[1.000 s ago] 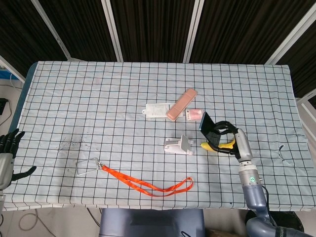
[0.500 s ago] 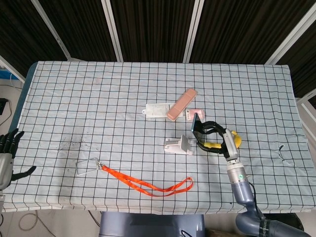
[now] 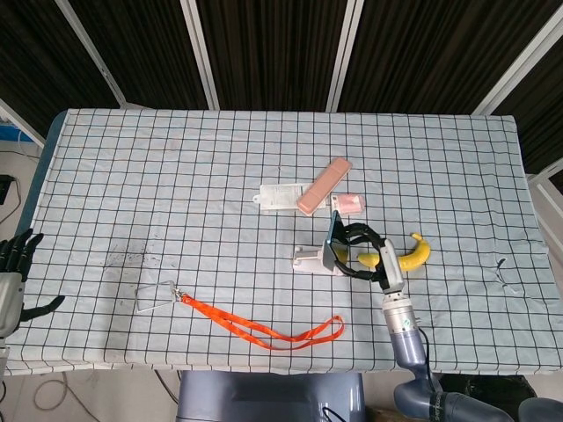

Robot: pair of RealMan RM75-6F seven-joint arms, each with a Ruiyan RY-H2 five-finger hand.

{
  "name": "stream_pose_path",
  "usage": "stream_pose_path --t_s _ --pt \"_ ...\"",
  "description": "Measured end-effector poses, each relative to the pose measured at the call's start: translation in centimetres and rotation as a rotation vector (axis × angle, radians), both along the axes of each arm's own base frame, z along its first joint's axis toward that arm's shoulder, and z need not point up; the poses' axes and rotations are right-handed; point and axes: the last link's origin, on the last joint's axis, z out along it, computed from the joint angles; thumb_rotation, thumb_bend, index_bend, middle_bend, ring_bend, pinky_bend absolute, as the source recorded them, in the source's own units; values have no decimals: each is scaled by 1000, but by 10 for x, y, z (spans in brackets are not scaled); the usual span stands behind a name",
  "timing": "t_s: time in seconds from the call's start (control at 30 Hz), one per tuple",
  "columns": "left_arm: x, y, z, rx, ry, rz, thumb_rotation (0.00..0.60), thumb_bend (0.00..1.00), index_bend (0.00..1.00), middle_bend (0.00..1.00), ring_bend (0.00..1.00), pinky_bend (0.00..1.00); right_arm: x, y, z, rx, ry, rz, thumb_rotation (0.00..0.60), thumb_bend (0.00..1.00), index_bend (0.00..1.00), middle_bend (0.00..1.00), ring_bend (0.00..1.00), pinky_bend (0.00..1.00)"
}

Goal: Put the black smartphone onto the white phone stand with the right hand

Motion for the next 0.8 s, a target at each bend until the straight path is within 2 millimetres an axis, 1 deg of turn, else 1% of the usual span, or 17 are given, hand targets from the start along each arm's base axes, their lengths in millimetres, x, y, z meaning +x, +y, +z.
stream_pose_path --t_s 0.13,0.5,0.8 --pt "0 0 0 0 -1 3 600 0 0 0 0 0 0 -2 -5 6 -1 0 600 434 467 536 416 395" --pt "-1 0 0 -1 2 8 600 0 0 0 0 0 -1 -3 -13 23 -5 -11 600 435 467 536 416 395" --pt "-2 1 0 -1 1 14 600 0 0 0 0 0 -6 -3 -25 30 -3 -36 600 434 467 535 416 395"
